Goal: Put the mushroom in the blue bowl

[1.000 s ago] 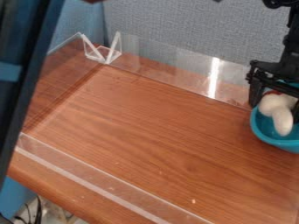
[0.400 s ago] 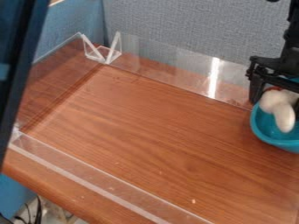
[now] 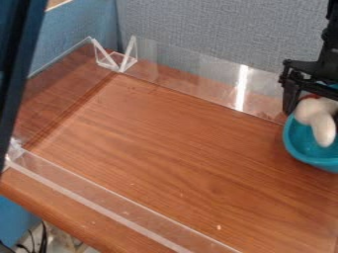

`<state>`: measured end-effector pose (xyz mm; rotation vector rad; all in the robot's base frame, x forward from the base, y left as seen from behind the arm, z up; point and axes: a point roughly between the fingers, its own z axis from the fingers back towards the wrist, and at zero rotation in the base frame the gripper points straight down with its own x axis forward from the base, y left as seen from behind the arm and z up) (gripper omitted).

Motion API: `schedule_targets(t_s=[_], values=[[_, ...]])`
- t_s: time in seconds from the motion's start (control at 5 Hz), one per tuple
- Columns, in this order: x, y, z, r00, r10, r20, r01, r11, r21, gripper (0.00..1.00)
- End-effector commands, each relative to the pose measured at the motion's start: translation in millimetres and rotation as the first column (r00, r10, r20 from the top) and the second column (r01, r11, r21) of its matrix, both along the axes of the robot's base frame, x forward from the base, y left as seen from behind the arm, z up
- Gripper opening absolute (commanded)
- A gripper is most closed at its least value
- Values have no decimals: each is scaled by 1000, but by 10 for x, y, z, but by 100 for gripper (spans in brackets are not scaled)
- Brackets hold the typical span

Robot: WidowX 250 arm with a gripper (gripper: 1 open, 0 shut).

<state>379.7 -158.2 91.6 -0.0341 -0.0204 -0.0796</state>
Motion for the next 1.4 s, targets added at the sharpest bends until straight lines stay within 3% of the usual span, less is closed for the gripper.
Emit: schedule_targets(t_s=[0.0,1.0,1.2], values=[[16,13,499,994,10,111,-4,999,-47,100],[-11,-16,527,994,21,106,-15,998,-56,100],[-11,-25,514,994,17,106,-11,998,-59,0]])
